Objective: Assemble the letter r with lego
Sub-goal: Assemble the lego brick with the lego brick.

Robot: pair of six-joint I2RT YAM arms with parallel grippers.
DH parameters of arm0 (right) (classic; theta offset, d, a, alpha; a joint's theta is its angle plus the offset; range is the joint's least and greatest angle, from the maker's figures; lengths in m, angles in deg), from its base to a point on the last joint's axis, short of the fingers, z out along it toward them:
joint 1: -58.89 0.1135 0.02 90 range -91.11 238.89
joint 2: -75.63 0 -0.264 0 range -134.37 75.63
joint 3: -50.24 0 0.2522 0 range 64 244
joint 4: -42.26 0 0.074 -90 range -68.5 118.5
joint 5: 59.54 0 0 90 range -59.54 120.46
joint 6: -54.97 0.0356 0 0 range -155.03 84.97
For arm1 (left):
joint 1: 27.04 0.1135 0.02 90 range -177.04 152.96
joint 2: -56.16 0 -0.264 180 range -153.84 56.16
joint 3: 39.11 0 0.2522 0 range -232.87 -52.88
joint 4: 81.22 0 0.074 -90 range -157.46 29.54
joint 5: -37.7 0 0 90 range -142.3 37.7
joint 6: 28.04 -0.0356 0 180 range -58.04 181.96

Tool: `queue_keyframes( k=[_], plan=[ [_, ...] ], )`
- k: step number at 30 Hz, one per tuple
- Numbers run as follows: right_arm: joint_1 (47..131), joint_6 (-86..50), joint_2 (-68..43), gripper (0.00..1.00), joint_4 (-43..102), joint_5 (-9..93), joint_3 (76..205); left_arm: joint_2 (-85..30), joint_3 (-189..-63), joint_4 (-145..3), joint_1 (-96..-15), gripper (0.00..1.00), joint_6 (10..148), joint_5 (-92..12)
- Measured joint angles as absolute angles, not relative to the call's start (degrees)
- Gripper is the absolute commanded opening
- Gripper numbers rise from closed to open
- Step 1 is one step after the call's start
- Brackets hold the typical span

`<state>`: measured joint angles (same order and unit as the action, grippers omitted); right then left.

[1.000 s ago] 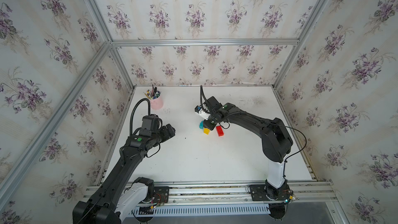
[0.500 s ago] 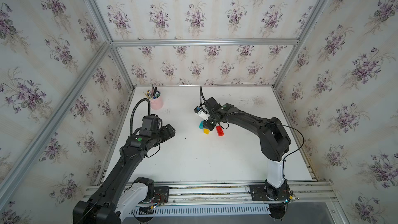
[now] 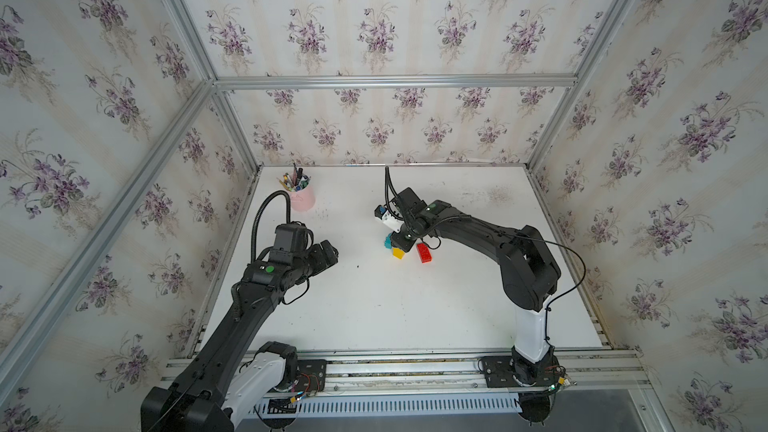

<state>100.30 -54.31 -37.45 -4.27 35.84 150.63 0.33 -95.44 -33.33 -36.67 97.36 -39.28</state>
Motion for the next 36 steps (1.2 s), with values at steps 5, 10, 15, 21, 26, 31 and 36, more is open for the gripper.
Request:
queue_keyframes(
  k=[5,10,15,21,26,31,36],
  plan=[
    [100.3,-53.86,-36.27,0.17,-2.98,35.63,148.69,0.33,-95.44,-33.33,-36.67,0.89,97.36,-39.28],
    [100.28,-52.46,-34.3,0.17,0.3,35.28,145.3,0.37,-95.33,-33.29,-36.67,0.89,97.36,-39.28],
    [100.28,-50.45,-31.77,0.18,4.69,34.84,140.91,0.66,-95.14,-33.07,-36.67,0.89,97.36,-39.3],
    [100.28,-48.43,-29.97,0.18,10.02,34.69,136.67,0.79,-94.92,-32.96,-36.67,0.89,97.36,-39.48],
    [100.28,-46.8,-29.75,0.19,13.5,35.04,135.09,0.9,-94.92,-32.96,-36.67,0.9,97.36,-39.5],
    [100.28,-45.7,-30.85,0.19,14.9,35.89,135.79,0.9,-94.85,-32.94,-36.67,0.89,97.36,-39.5],
    [100.24,-46.18,-33.45,0.19,14.35,36.78,138.72,1.23,-94.65,-32.94,-36.67,0.9,97.34,-39.96]
  ],
)
